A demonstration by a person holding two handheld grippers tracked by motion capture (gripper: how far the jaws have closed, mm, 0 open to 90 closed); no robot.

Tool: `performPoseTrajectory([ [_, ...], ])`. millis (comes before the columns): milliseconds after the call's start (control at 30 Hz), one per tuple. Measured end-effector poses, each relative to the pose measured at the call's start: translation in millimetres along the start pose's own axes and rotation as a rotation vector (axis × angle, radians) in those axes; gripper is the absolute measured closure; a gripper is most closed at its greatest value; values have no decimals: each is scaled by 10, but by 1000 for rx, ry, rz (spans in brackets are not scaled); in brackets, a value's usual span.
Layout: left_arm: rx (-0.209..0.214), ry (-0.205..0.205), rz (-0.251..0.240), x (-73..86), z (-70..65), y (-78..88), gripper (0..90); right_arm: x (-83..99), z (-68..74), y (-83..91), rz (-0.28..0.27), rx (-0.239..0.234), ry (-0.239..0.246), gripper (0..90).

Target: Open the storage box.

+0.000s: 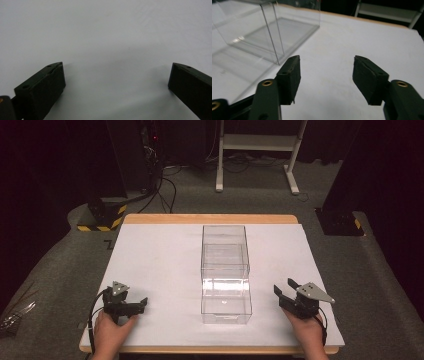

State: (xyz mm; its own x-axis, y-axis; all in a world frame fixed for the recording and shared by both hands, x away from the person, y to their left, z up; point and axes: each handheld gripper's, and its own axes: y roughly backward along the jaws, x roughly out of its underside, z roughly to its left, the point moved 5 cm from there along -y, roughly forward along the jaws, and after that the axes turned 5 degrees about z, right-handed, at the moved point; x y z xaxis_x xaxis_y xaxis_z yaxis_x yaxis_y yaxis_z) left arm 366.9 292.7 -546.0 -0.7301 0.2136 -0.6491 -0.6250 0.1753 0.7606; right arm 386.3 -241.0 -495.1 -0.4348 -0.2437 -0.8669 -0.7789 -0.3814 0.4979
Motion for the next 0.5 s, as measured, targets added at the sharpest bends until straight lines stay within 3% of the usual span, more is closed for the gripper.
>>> performPoseTrajectory([
  [200,0,0,0,1,0,0,9,253,-63,-138,152,87,-3,312],
  [500,0,2,-2,2,-3,0,9,287,-50,-216,228,71,18,294],
])
